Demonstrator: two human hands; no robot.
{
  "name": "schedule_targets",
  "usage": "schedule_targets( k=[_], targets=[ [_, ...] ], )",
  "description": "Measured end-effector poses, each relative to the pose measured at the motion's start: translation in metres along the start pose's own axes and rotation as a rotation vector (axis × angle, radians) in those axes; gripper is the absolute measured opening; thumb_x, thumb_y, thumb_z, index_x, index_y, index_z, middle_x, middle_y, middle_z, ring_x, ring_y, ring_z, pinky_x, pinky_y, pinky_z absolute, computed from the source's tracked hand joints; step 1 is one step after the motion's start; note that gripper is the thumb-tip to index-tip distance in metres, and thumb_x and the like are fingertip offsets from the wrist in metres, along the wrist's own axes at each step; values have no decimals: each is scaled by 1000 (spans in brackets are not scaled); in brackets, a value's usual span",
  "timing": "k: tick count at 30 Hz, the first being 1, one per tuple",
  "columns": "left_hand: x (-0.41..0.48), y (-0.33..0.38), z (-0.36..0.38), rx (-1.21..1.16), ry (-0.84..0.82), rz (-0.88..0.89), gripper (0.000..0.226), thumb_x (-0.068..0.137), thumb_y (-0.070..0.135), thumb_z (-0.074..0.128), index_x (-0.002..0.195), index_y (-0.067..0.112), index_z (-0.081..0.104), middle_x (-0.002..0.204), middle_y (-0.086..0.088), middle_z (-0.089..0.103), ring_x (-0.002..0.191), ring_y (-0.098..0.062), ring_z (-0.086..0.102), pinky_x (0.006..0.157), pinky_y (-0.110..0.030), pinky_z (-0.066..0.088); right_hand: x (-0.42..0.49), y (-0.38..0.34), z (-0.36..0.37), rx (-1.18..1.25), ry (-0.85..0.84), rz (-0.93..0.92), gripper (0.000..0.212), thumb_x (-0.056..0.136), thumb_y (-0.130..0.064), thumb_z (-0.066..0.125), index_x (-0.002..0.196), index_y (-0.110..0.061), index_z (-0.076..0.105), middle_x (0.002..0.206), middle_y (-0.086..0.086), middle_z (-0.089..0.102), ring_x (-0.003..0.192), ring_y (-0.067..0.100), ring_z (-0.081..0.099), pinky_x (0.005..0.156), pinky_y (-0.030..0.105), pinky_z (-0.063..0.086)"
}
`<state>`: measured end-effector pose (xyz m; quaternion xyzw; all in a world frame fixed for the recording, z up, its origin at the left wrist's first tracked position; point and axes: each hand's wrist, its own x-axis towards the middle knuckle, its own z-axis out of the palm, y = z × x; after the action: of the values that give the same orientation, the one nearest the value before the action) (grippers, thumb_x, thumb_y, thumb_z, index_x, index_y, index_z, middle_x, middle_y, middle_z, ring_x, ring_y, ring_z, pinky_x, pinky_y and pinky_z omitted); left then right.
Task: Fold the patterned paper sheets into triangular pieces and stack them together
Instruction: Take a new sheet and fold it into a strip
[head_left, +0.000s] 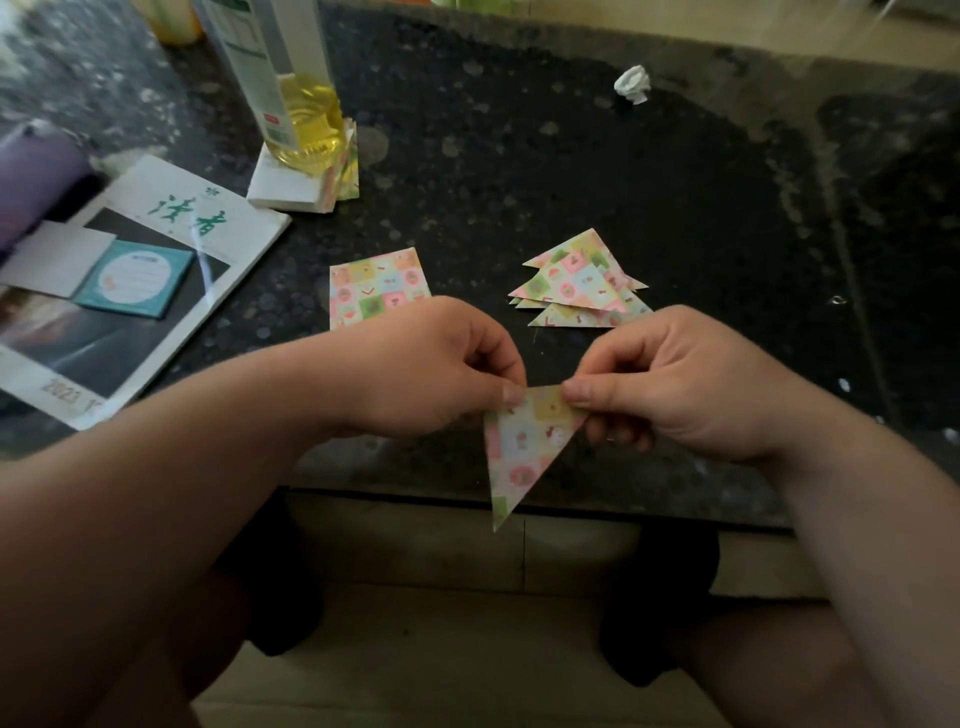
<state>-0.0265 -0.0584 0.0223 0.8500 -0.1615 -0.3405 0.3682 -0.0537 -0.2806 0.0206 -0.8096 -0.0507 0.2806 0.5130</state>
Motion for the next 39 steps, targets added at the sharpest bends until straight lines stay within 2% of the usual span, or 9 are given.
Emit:
schedule_targets(
  k=[6, 10, 15, 19, 23, 27, 31, 34, 39],
  targets=[
    [-3, -26, -26, 163, 190, -182, 17, 93, 18, 69, 78, 24, 74, 70, 13, 74, 61, 3, 65, 63, -21, 45, -10, 4, -31, 73, 190, 35, 18, 80, -22, 73, 67, -9, 75, 59, 9, 67, 45, 8, 53, 39, 15, 39],
    [1, -19, -5, -516, 266, -288, 16, 98, 17, 66, 90, 4, 71, 75, -13, 72, 60, -22, 65, 58, -35, 59, -2, 12, -10, -89, 349, -45, 20, 92, -19, 73, 73, -15, 75, 60, 0, 69, 48, 5, 56, 45, 15, 43],
    [7, -3, 21, -991, -18, -335, 62, 86, 52, 63, 118, -1, 63, 101, -23, 75, 80, -32, 75, 61, -39, 60, 4, 22, 23, -514, 566, -486, 9, 92, -15, 72, 85, -14, 78, 76, -6, 71, 72, 10, 65, 68, 32, 52],
    [15, 0, 27, -1054, 184, -218, 19, 89, 18, 70, 96, 1, 69, 89, -19, 74, 74, -28, 74, 60, -35, 61, 6, 28, 42, -651, 481, -605, 11, 90, -17, 71, 98, -12, 77, 87, 2, 72, 80, 20, 66, 68, 41, 54],
    [15, -3, 23, -916, 240, -214, 13, 97, 11, 66, 87, 2, 67, 80, -18, 74, 61, -22, 72, 52, -30, 59, -1, 21, 36, -420, 449, -497, 19, 89, -33, 78, 94, -15, 77, 81, -6, 71, 73, 10, 64, 64, 27, 53],
    [13, -6, 15, -818, 155, -212, 9, 95, 11, 67, 93, 3, 69, 85, -17, 76, 66, -19, 71, 56, -30, 59, 9, 16, 17, -37, 677, -83, 13, 89, -32, 77, 87, -22, 69, 76, -3, 70, 61, 8, 63, 51, 22, 47],
    [13, -13, 6, -707, 52, -214, 7, 91, 10, 69, 86, 6, 69, 90, -18, 76, 76, -21, 71, 76, -38, 59, 16, 14, 6, 364, 386, 276, 12, 94, -26, 72, 102, -17, 72, 98, 5, 77, 70, 17, 63, 48, 26, 40],
    [13, -19, 2, -644, 61, -236, 10, 91, 11, 72, 81, 9, 71, 91, -18, 76, 79, -23, 68, 82, -41, 55, 14, 11, 9, 374, 260, 261, 9, 98, -10, 66, 96, -3, 71, 75, 9, 73, 54, 14, 54, 39, 20, 33],
    [16, -26, -7, -587, 295, -253, 19, 95, 26, 70, 92, 8, 71, 85, -14, 74, 68, -22, 65, 69, -40, 56, 23, 7, 0, 391, 390, 207, 13, 97, -7, 66, 86, -3, 68, 64, 6, 66, 46, 10, 48, 37, 19, 31]
  ],
)
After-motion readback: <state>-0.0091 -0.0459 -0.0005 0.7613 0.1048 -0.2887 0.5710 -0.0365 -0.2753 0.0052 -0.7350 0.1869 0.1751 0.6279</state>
